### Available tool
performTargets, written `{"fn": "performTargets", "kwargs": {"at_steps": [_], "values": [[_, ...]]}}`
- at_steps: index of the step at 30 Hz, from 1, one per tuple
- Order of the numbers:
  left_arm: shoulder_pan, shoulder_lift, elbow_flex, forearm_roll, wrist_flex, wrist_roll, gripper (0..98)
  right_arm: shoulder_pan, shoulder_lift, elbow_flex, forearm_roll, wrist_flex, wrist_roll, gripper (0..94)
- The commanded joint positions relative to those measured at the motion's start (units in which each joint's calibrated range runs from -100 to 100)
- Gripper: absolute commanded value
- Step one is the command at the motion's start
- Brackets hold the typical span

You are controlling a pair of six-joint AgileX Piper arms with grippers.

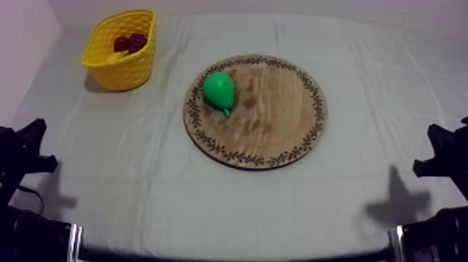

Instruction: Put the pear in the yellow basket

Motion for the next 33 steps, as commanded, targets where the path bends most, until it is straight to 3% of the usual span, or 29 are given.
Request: {"fn": "performTargets", "kwargs": {"at_steps": [1,15,20,25,33], "values": [[-0.1,0.0,0.1,0.00,0.8,4.8,0.0,0.0,0.0,0.1,0.0,0.1,-0.4,0.5],[-0.7,0.0,0.0,-0.19,1.4,3.6,0.0,0.0,0.0,0.1,0.0,0.1,-0.4,0.5],[-0.8,1.1,-1.6,-1.30,0.7,3.9,0.0,0.0,0.0,0.1,0.0,0.1,-0.4,0.5],[-1.1,7.0,-7.7,-1.50,0.8,4.0,0.0,0.0,0.0,0.1,0.0,0.1,-0.4,0.5],[-0.9,21.2,-24.8,-0.17,5.7,3.2,0.0,0.0,0.0,0.1,0.0,0.1,-0.4,0.5]]}}
